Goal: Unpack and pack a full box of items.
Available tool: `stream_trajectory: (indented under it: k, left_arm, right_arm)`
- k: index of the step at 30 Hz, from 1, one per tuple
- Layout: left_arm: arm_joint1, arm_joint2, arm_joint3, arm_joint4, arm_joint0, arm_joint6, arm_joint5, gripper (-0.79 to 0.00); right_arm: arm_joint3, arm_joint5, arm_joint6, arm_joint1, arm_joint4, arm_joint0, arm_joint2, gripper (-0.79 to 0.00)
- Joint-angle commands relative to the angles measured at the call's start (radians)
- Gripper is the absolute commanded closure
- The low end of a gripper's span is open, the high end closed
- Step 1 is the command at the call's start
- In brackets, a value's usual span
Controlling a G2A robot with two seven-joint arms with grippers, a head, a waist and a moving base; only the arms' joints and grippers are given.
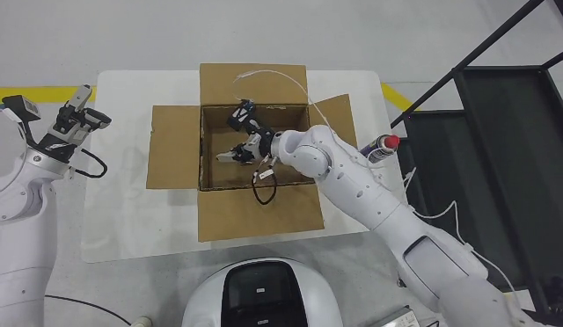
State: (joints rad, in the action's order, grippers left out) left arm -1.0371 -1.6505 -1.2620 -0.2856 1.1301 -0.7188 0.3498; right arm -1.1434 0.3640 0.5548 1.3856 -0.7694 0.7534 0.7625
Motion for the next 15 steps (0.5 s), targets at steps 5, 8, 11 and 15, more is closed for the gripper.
stream_trajectory:
  k: [5, 8, 11, 15]
  left_arm:
    - [0.0, 0.0, 0.0, 0.0, 0.0, 0.0, 0.0, -0.785]
    - [0.0, 0.0, 0.0, 0.0, 0.0, 0.0, 0.0, -0.785]
    - [0.0, 0.0, 0.0, 0.0, 0.0, 0.0, 0.0, -0.785]
    - [0.0, 0.0, 0.0, 0.0, 0.0, 0.0, 0.0, -0.785]
  right_arm:
    - [0.181, -0.027, -0.029, 0.05, 0.021, -0.066, -0.073, -0.785]
    - [0.194, -0.039, -0.043, 0.056, 0.023, -0.076, -0.075, -0.785]
    - [0.194, -0.039, -0.043, 0.056, 0.023, -0.076, -0.075, -0.785]
    - [0.194, -0.039, -0.043, 0.056, 0.023, -0.076, -0.075, -0.785]
